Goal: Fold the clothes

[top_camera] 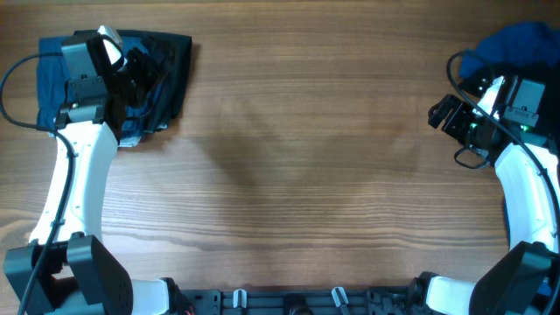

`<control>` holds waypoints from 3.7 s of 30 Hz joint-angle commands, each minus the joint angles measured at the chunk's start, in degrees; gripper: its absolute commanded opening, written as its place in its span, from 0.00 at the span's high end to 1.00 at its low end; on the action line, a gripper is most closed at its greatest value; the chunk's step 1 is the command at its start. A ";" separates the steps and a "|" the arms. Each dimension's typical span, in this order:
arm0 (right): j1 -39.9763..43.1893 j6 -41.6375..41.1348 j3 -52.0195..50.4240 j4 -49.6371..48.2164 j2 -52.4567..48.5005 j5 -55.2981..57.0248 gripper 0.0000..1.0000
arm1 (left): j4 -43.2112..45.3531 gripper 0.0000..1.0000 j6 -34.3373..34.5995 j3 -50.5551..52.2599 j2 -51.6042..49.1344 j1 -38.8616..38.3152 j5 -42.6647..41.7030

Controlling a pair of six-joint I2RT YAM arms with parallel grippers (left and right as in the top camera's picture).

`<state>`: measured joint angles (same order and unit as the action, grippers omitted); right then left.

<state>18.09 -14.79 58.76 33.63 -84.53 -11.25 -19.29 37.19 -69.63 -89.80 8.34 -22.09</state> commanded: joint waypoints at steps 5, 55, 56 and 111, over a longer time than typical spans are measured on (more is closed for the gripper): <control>-0.11 -0.37 0.37 -0.09 3.85 1.16 0.00 | 0.17 0.00 -0.28 0.20 0.00 -0.20 0.96; -23.76 8.09 -52.22 -42.73 82.84 5.53 0.00 | 0.15 0.00 -0.28 0.20 0.00 -0.20 0.96; -23.76 9.18 -52.87 -42.82 83.32 5.57 0.00 | 0.15 0.00 -0.28 0.20 0.00 -0.20 0.96; -23.69 9.73 -58.45 -33.88 83.62 9.77 0.00 | 0.15 0.00 -0.28 0.20 0.00 -0.20 0.96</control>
<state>-5.39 -5.04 0.36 -0.19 -1.02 -2.48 -19.29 37.19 -69.63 -89.80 8.34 -21.65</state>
